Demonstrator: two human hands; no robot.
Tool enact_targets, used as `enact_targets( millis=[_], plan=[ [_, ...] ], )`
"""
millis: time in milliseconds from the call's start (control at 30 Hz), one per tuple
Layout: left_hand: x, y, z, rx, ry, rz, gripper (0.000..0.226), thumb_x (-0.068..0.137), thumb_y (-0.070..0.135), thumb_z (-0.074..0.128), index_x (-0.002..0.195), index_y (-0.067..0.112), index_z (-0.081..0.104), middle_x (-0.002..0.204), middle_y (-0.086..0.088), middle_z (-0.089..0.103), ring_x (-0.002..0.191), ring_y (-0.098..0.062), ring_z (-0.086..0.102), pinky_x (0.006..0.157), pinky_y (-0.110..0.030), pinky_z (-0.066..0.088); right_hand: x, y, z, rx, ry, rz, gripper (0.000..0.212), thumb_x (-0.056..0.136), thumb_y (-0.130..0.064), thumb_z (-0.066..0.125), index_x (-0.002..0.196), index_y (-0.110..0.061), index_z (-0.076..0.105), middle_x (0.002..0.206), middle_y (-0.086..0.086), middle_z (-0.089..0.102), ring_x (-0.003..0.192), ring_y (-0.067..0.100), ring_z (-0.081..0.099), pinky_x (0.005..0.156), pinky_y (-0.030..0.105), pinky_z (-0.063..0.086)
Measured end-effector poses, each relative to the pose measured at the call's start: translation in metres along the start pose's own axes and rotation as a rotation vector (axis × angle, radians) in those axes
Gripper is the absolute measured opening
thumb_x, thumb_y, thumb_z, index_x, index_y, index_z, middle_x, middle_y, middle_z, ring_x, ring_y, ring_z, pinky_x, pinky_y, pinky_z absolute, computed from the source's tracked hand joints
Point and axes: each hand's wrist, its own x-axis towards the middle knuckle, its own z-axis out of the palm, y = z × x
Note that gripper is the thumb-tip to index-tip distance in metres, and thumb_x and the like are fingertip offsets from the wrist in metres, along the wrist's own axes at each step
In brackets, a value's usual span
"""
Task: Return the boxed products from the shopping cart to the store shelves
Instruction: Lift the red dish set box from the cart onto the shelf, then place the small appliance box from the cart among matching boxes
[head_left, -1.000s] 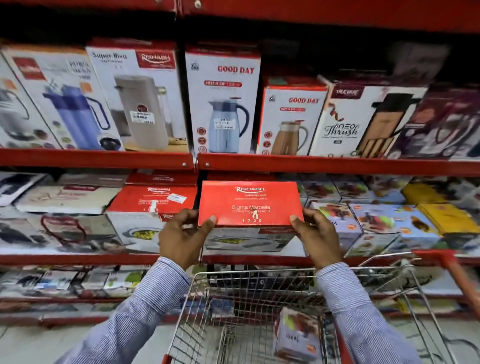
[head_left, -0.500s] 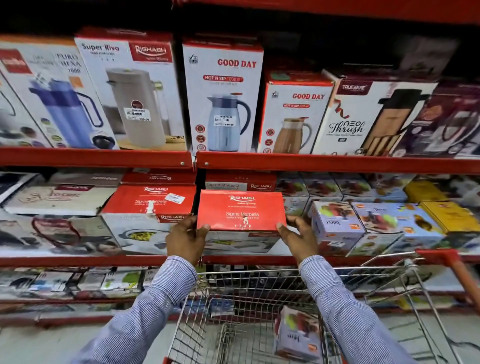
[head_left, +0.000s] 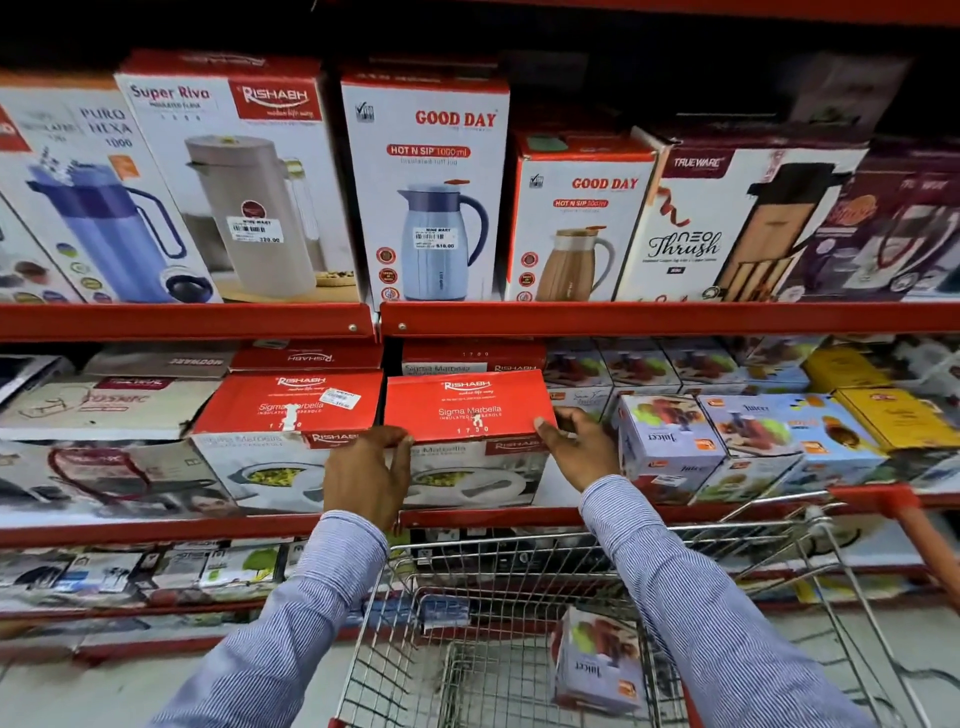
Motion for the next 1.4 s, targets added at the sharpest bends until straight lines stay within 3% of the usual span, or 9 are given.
enact_targets(
  millis=[167,300,400,567,933,1033,1133,1267,1400],
  plan=[
    [-0.014,0.006,-0.001,0.263,-0.143,0.081,0.055,0.081,0.051,0.066,0.129,0.026,0.058,0.124,-0.009,0.05,0.078,-0.031,0.071,0.064,-0.041,0.06,-0.011,0.004,-0.005,-0.043,-0.138,-0.032,0.051,0.089,-0.04,0.06,0.137,-0.026,0.047,0.108,-0.014,0.063,0.113,0.015,0.06,0.071,0.006,0.038],
    [-0.029,0.013,0.004,0.338,-0.188,0.182,0.068,0.08,0.051,0.064,0.139,0.022,0.048,0.145,-0.013,0.034,0.121,-0.04,0.056,0.085,-0.052,0.059,-0.027,0.028,-0.011,-0.246,-0.193,-0.137,0.08,0.089,-0.05,0.055,0.154,-0.024,0.016,0.159,-0.004,0.027,0.146,0.016,0.025,0.114,0.028,0.027],
    [-0.051,0.022,0.019,0.381,-0.277,0.3,0.076,0.085,0.055,0.055,0.151,0.027,0.028,0.164,-0.015,0.011,0.148,-0.043,0.022,0.113,-0.061,0.028,-0.043,0.059,-0.017,-0.584,-0.145,-0.219,0.084,0.091,-0.053,0.046,0.155,-0.022,0.002,0.164,0.003,0.0,0.151,0.024,0.005,0.12,0.039,0.014],
    [-0.099,0.031,0.068,0.383,-0.529,0.425,0.088,0.087,0.054,0.051,0.156,0.031,0.0,0.166,-0.007,-0.018,0.151,-0.042,-0.014,0.119,-0.065,0.0,-0.065,0.11,-0.037,-0.872,-0.165,-0.136,0.087,0.089,-0.047,0.046,0.153,-0.024,-0.008,0.163,0.009,-0.013,0.15,0.035,-0.008,0.121,0.052,0.008],
    [-0.184,0.042,0.193,0.078,-1.114,-0.026,0.09,0.086,0.054,0.062,0.156,0.015,0.02,0.163,-0.005,0.026,0.148,-0.026,0.031,0.119,-0.034,0.03,-0.103,0.257,-0.066,-0.478,-0.296,0.605,0.069,0.089,-0.046,0.056,0.146,-0.012,0.036,0.138,0.018,0.055,0.127,0.033,0.052,0.1,0.031,0.042],
    [-0.201,0.052,0.231,-0.061,-1.266,-0.108,0.064,0.092,0.039,0.062,0.148,0.019,0.041,0.154,-0.002,0.042,0.142,-0.027,0.041,0.113,-0.029,0.036,-0.098,0.301,-0.057,-0.407,-0.398,0.704,0.068,0.083,-0.061,0.047,0.119,-0.004,0.053,0.111,0.02,0.062,0.125,0.033,0.052,0.084,0.028,0.038],
    [-0.211,0.056,0.259,-0.135,-1.206,-0.342,0.064,0.088,0.035,0.069,0.143,0.01,0.046,0.145,-0.01,0.052,0.133,-0.03,0.05,0.109,-0.032,0.041,-0.092,0.326,-0.048,-0.316,-0.379,0.739,0.025,0.093,-0.032,0.056,0.084,-0.009,0.06,0.084,0.016,0.06,0.094,0.025,0.057,0.062,0.021,0.038],
    [-0.219,0.052,0.284,-0.2,-1.072,-0.621,0.061,0.08,0.026,0.079,0.131,0.005,0.055,0.132,-0.016,0.062,0.122,-0.032,0.059,0.104,-0.038,0.048,-0.09,0.349,-0.039,-0.228,-0.377,0.737,0.035,0.097,-0.022,0.047,0.121,0.0,0.059,0.127,0.022,0.059,0.117,0.033,0.056,0.056,0.005,0.037],
    [-0.22,0.05,0.292,-0.219,-1.051,-0.701,0.058,0.077,0.02,0.078,0.129,0.003,0.057,0.127,-0.018,0.064,0.119,-0.033,0.061,0.102,-0.041,0.05,-0.092,0.358,-0.035,-0.123,-0.354,0.758,0.036,0.096,-0.015,0.046,0.125,0.004,0.057,0.133,0.024,0.057,0.123,0.037,0.054,0.074,0.019,0.042]
  ],
)
